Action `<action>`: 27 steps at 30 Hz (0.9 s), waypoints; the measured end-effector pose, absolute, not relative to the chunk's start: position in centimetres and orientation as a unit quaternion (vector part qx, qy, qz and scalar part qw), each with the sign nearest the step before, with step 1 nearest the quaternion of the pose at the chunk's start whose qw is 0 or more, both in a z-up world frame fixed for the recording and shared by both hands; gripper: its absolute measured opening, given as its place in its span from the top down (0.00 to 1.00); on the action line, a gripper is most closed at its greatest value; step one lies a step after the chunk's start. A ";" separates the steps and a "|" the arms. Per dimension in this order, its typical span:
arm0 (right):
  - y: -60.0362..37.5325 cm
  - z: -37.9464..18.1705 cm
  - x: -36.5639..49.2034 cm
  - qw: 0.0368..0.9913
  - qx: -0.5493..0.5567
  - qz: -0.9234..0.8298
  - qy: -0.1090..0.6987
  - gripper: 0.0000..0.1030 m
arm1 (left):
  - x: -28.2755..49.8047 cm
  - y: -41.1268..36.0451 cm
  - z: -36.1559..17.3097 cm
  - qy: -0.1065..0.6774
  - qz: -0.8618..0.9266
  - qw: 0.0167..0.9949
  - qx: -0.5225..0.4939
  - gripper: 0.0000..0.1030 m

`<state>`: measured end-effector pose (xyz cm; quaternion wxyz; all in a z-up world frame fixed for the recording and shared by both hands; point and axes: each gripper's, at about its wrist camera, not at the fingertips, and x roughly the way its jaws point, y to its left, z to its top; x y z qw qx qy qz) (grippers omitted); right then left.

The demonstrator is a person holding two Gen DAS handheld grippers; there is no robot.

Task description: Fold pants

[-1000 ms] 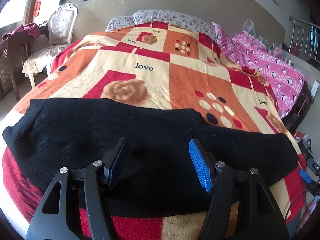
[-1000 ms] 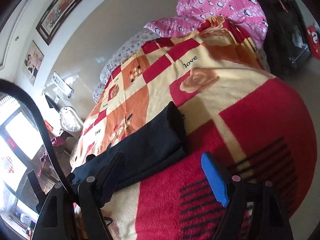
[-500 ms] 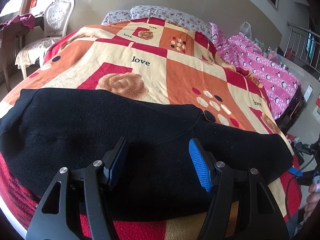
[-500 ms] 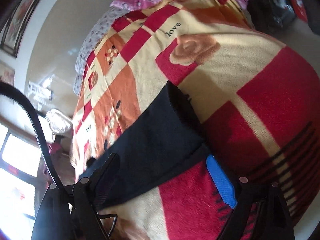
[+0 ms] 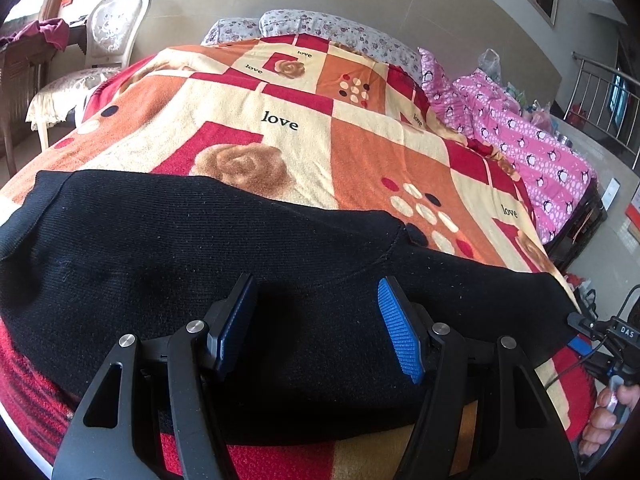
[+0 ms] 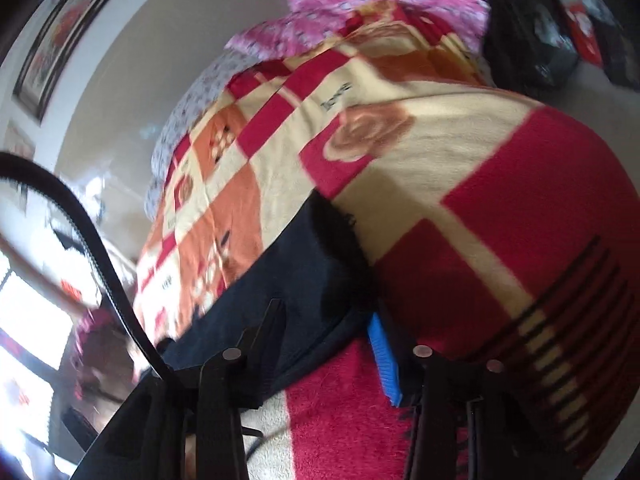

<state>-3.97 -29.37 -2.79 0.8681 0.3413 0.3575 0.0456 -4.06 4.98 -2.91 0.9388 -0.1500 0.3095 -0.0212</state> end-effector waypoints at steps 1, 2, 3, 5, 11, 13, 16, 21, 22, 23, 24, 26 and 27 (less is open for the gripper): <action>-28.7 -2.7 -3.4 0.867 0.325 0.079 0.369 0.57 | -4.1 4.8 -2.9 0.310 -0.018 0.939 -0.146 0.39; -28.7 -2.8 -3.4 0.866 0.327 0.087 0.369 0.61 | -4.0 4.8 -2.9 0.311 -0.016 0.939 -0.143 0.39; -29.1 -2.9 -3.5 0.868 0.329 0.076 0.363 0.65 | -4.0 4.7 -2.9 0.312 -0.014 0.940 -0.141 0.39; -30.6 -3.6 -4.0 0.859 0.377 0.054 0.341 0.71 | -3.9 4.6 -2.9 0.313 -0.008 0.940 -0.136 0.39; -30.6 -3.6 -3.6 0.860 0.370 0.072 0.344 0.72 | -3.7 3.9 -2.9 0.319 0.008 0.941 -0.114 0.39; -29.9 -3.3 -3.6 0.867 0.344 0.067 0.353 0.72 | -3.6 3.8 -2.9 0.321 0.010 0.941 -0.110 0.39; -29.2 -3.3 -3.7 0.880 0.325 0.057 0.341 0.71 | -3.5 3.9 -3.0 0.323 0.009 0.940 -0.111 0.38; -29.8 -3.5 -3.6 0.874 0.342 0.064 0.338 0.72 | -3.4 3.7 -3.0 0.328 0.010 0.938 -0.106 0.37; -29.9 -3.6 -3.6 0.873 0.345 0.065 0.337 0.72 | -3.3 3.6 -3.0 0.331 0.012 0.938 -0.102 0.36; -30.0 -3.6 -3.5 0.871 0.349 0.069 0.338 0.72 | -3.2 3.4 -3.0 0.332 0.008 0.938 -0.099 0.32; -30.2 -3.7 -3.5 0.869 0.355 0.075 0.337 0.73 | -3.2 3.3 -3.0 0.335 0.003 0.937 -0.097 0.30; -30.4 -3.7 -3.6 0.866 0.359 0.077 0.339 0.75 | -3.1 3.2 -2.9 0.337 0.004 0.937 -0.094 0.29; -30.4 -3.7 -3.6 0.866 0.358 0.077 0.339 0.78 | -3.1 3.2 -2.9 0.337 0.003 0.937 -0.093 0.28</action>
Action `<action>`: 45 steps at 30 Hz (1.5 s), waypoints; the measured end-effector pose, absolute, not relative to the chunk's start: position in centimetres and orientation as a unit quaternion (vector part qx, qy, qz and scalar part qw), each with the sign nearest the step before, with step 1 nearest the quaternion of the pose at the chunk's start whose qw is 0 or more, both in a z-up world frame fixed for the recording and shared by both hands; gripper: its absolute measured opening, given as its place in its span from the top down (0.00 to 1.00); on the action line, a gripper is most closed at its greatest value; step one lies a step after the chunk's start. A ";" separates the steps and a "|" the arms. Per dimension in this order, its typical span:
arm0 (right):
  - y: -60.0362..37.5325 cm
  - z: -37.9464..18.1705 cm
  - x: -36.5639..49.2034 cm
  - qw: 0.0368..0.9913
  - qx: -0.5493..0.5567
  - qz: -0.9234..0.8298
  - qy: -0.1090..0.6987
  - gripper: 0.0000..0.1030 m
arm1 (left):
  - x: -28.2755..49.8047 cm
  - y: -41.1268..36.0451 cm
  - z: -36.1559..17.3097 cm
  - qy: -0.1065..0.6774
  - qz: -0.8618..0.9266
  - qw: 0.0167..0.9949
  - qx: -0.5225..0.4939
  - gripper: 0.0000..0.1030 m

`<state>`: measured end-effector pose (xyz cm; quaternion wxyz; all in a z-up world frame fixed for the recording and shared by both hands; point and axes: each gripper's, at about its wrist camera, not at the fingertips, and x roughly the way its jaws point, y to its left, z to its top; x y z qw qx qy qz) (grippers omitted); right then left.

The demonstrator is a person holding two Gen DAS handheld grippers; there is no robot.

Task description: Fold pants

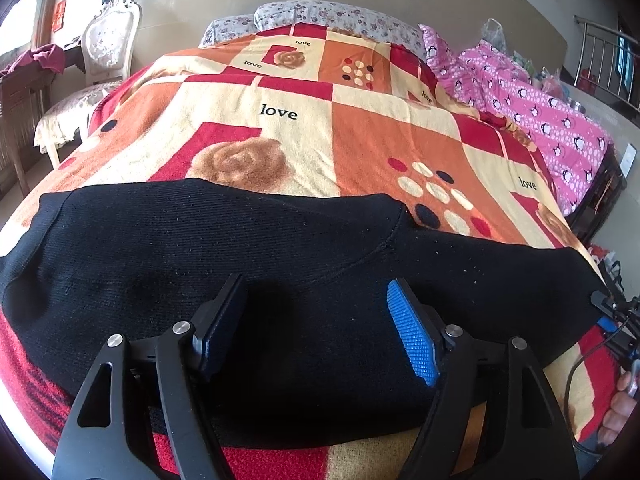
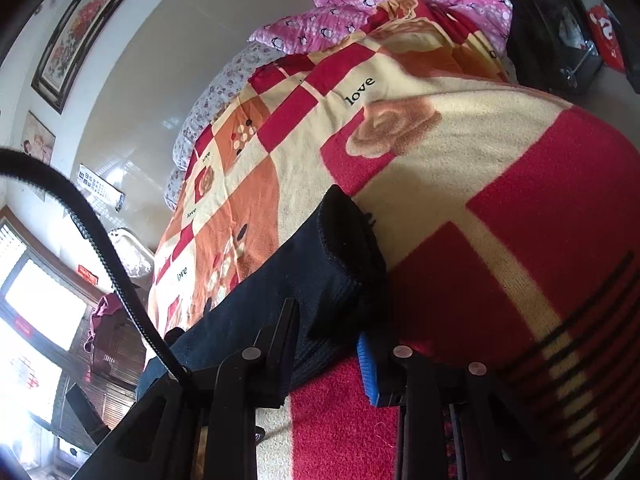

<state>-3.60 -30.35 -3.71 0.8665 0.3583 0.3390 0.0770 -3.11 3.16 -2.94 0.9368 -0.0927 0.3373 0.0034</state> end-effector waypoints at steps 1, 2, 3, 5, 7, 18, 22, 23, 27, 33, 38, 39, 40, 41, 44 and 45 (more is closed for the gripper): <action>-30.4 -3.7 -3.7 0.867 0.359 0.074 0.338 0.80 | -3.1 3.1 -2.9 0.338 -0.001 0.937 -0.092 0.26; -30.5 -3.8 -3.8 0.866 0.362 0.072 0.337 0.83 | -3.0 3.1 -2.9 0.338 -0.005 0.936 -0.093 0.24; -30.7 -3.8 -3.8 0.865 0.367 0.070 0.335 0.86 | -3.0 3.1 -3.0 0.339 -0.006 0.936 -0.093 0.24; -30.7 -3.9 -3.9 0.866 0.365 0.066 0.334 0.89 | -3.1 3.2 -2.7 0.340 -0.006 0.936 -0.095 0.24; -30.4 -3.8 -3.9 0.872 0.353 0.065 0.332 0.91 | -3.2 2.9 -1.3 0.334 -0.019 0.936 -0.111 0.24; -25.0 -0.8 -5.3 0.948 0.159 0.031 0.273 0.91 | 5.6 -13.5 6.1 0.461 -0.288 0.831 -0.116 0.24; -22.1 -0.4 -5.7 0.963 0.078 0.031 0.256 0.91 | 8.3 -18.3 4.3 0.525 -0.303 0.792 -0.069 0.24; -21.6 -0.4 -5.8 0.965 0.061 0.035 0.252 0.91 | 8.5 -18.9 4.1 0.528 -0.305 0.790 -0.062 0.24; -20.3 -0.5 -6.1 0.968 0.026 0.051 0.245 0.91 | 8.8 -20.2 4.0 0.540 -0.327 0.775 -0.029 0.24; -18.4 -0.5 -6.4 0.969 -0.016 0.067 0.237 0.91 | 8.6 -21.9 4.5 0.545 -0.321 0.773 0.043 0.24; -17.8 -0.7 -6.4 0.970 -0.031 0.075 0.230 0.91 | 8.7 -22.1 4.4 0.531 -0.267 0.801 0.072 0.25; -17.8 -0.7 -6.4 0.970 -0.030 0.075 0.230 0.91 | 8.6 -21.9 4.4 0.526 -0.260 0.806 0.074 0.27; -17.8 -0.6 -6.5 0.970 -0.029 0.076 0.229 0.91 | 8.8 -21.8 4.2 0.523 -0.254 0.810 0.077 0.31; -18.0 -0.6 -6.5 0.970 -0.027 0.077 0.228 0.91 | 8.8 -21.7 4.1 0.523 -0.246 0.812 0.084 0.38; -18.1 -0.6 -6.6 0.971 -0.026 0.081 0.225 0.91 | 8.8 -21.7 4.1 0.517 -0.233 0.818 0.094 0.49; -18.0 -0.6 -6.7 0.971 -0.027 0.081 0.223 0.91 | 8.8 -21.7 4.1 0.517 -0.232 0.819 0.091 0.55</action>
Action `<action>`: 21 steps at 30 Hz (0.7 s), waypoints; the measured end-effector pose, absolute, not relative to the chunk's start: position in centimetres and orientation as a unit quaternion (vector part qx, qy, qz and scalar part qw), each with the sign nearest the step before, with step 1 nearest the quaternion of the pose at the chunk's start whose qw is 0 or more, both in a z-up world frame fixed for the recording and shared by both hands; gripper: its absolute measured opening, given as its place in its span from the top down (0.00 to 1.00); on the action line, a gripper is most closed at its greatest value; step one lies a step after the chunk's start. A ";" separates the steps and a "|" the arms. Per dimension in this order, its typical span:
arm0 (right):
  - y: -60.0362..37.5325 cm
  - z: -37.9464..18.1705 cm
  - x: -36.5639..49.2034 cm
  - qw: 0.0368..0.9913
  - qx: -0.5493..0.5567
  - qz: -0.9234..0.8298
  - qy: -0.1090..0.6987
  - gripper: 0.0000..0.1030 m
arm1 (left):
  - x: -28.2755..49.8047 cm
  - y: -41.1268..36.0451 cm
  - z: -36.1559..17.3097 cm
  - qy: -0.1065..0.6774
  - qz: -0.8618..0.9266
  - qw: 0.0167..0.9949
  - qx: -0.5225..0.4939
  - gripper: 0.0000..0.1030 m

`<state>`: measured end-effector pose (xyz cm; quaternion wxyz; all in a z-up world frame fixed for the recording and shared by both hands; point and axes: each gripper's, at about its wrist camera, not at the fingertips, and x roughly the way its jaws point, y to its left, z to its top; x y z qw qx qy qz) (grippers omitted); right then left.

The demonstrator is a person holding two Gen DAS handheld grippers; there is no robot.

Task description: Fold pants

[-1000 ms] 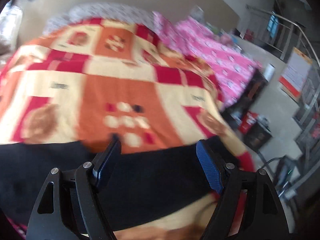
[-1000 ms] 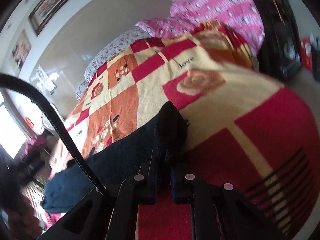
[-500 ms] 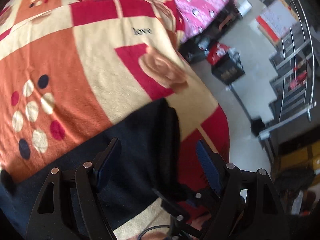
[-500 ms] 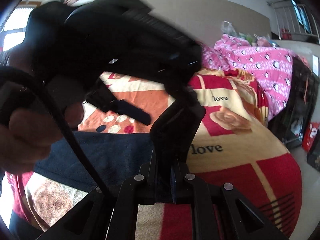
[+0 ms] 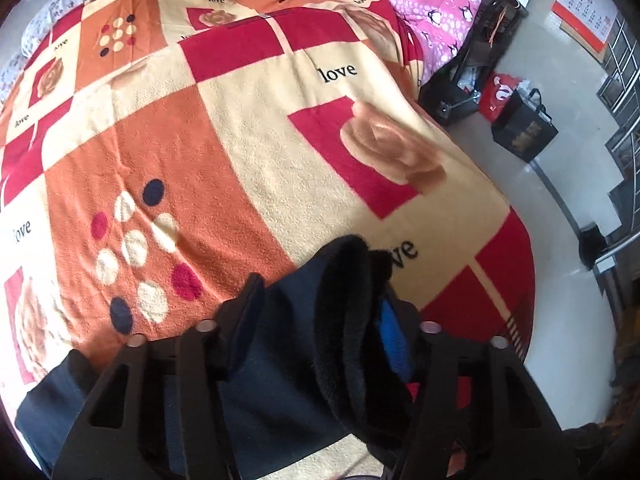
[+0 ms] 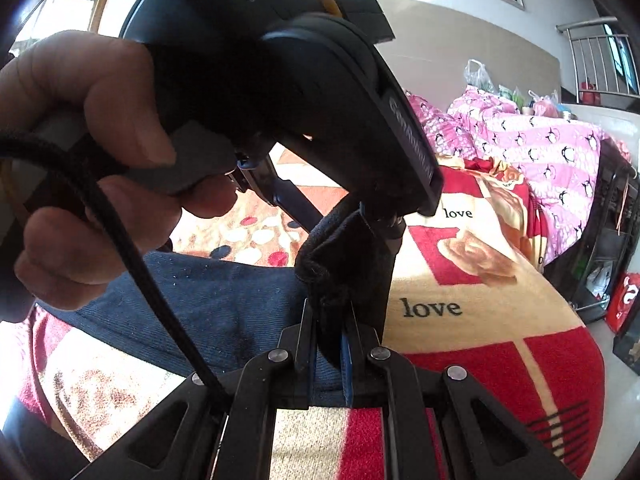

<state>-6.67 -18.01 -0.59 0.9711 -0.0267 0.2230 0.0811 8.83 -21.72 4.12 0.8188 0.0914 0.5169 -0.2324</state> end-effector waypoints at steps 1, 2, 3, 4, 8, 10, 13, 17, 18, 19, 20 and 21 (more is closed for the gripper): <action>-18.0 -0.6 -6.7 0.972 -0.028 0.082 0.221 0.91 | 8.8 -21.7 4.1 0.518 -0.234 0.818 0.085 0.60; -18.0 -0.5 -6.8 0.972 -0.029 0.083 0.218 0.91 | 8.8 -21.7 4.1 0.520 -0.236 0.817 0.082 0.72; -18.0 -0.5 -6.9 0.972 -0.029 0.084 0.217 0.91 | 8.8 -21.7 4.2 0.522 -0.236 0.816 0.077 0.80; -18.1 -0.5 -7.0 0.972 -0.027 0.086 0.216 0.91 | 8.7 -21.6 4.2 0.523 -0.237 0.815 0.072 0.84; -18.4 -0.4 -6.9 0.973 -0.018 0.092 0.213 0.91 | 8.3 -21.4 4.9 0.514 -0.236 0.823 0.056 0.91; -18.3 -0.4 -6.9 0.973 -0.020 0.094 0.211 0.91 | 8.0 -21.2 5.0 0.509 -0.239 0.825 0.049 0.91; -18.2 -0.3 -7.0 0.973 -0.024 0.095 0.208 0.91 | 7.6 -20.4 5.0 0.497 -0.247 0.831 0.032 0.92; -17.5 -0.4 -7.3 0.975 -0.040 0.093 0.200 0.91 | 7.4 -18.1 4.8 0.481 -0.266 0.836 -0.008 0.92; -17.3 -0.5 -7.3 0.975 -0.047 0.092 0.197 0.91 | 7.4 -17.4 4.7 0.479 -0.270 0.835 -0.019 0.92; -16.9 -0.6 -7.3 0.975 -0.056 0.091 0.196 0.91 | 7.5 -16.6 4.4 0.476 -0.273 0.835 -0.029 0.92; -16.3 -0.7 -7.3 0.974 -0.070 0.090 0.195 0.91 | 7.5 -15.9 4.3 0.473 -0.278 0.835 -0.038 0.92; -15.8 -0.7 -7.3 0.973 -0.083 0.089 0.195 0.91 | 7.4 -15.3 4.1 0.470 -0.282 0.835 -0.047 0.92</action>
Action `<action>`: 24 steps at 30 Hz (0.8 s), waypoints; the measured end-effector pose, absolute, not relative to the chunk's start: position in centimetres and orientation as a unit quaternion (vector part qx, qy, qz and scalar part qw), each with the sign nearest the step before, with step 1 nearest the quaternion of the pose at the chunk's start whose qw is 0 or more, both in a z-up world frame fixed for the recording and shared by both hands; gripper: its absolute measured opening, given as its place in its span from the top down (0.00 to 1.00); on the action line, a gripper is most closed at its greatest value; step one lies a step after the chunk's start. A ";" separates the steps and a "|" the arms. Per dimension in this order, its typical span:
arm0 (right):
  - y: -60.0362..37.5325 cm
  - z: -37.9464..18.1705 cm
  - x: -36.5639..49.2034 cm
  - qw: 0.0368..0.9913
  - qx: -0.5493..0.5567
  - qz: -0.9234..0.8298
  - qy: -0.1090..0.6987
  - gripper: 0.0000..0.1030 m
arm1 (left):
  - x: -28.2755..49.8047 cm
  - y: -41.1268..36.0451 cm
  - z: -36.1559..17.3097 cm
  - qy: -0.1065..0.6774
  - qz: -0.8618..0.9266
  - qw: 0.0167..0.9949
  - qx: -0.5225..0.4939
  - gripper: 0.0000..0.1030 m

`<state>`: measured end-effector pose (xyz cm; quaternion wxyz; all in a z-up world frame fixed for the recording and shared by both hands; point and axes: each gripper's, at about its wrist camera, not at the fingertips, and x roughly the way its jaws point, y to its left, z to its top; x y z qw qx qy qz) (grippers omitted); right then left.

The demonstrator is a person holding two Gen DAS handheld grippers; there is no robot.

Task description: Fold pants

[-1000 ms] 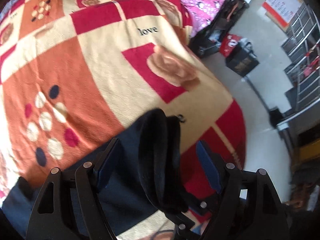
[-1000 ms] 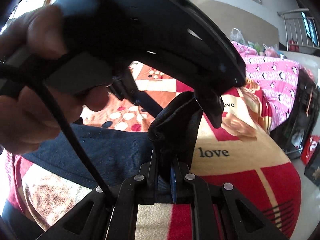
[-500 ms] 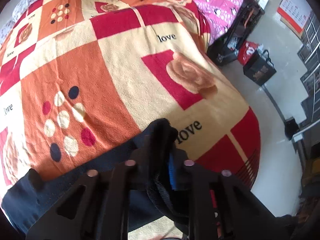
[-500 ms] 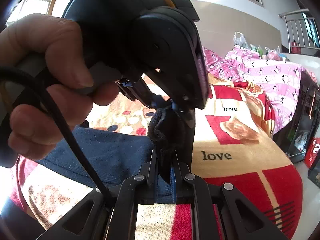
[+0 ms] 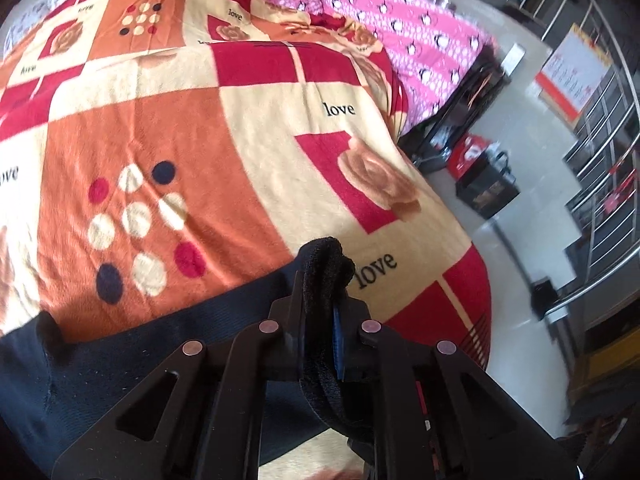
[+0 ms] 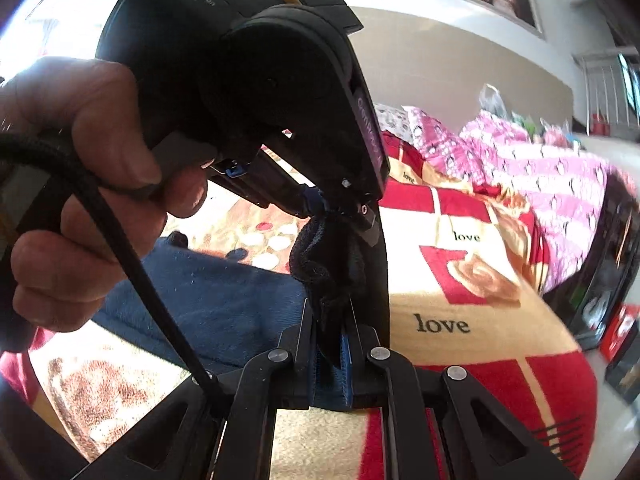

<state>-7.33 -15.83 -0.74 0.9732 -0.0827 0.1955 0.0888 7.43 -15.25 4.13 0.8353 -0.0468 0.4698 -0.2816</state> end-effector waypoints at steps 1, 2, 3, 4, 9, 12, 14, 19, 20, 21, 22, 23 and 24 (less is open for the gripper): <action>-15.1 -0.8 -7.3 0.971 -0.100 0.088 0.196 0.91 | 7.4 -14.4 3.9 0.467 -0.284 0.836 -0.058 0.92; -14.5 -0.9 -7.4 0.970 -0.116 0.087 0.196 0.91 | 7.4 -13.6 3.6 0.465 -0.285 0.836 -0.068 0.92; -14.0 -0.9 -7.4 0.968 -0.129 0.087 0.194 0.91 | 7.3 -12.7 3.4 0.463 -0.287 0.835 -0.078 0.92; -13.5 -0.9 -7.4 0.967 -0.141 0.089 0.194 0.91 | 7.3 -11.7 3.1 0.462 -0.290 0.833 -0.090 0.92; -9.8 -1.2 -7.1 0.953 -0.183 0.120 0.211 0.91 | 7.2 -6.6 1.6 0.459 -0.283 0.833 -0.125 0.92; -7.2 -1.0 -6.8 0.945 -0.195 0.138 0.222 0.91 | 6.6 -3.1 1.5 0.448 -0.277 0.838 -0.144 0.92; -5.5 -0.6 -6.8 0.943 -0.200 0.151 0.221 0.91 | 6.3 -0.8 1.8 0.441 -0.272 0.842 -0.153 0.92; -1.5 0.3 -6.8 0.935 -0.205 0.186 0.221 0.92 | 5.7 3.6 1.9 0.433 -0.257 0.849 -0.157 0.92; -0.6 0.4 -6.8 0.933 -0.204 0.196 0.224 0.92 | 5.6 4.3 1.8 0.435 -0.254 0.849 -0.159 0.92; 0.1 0.4 -6.9 0.931 -0.206 0.202 0.223 0.92 | 5.6 5.1 1.7 0.438 -0.250 0.849 -0.161 0.92; 0.9 0.5 -6.9 0.930 -0.210 0.205 0.222 0.92 | 5.6 5.7 1.5 0.439 -0.246 0.848 -0.164 0.92; 1.6 0.4 -6.9 0.928 -0.214 0.210 0.222 0.92 | 5.5 6.3 1.4 0.439 -0.243 0.849 -0.167 0.92; 2.2 0.4 -6.9 0.926 -0.216 0.213 0.224 0.92 | 5.4 6.8 1.4 0.440 -0.240 0.849 -0.166 0.92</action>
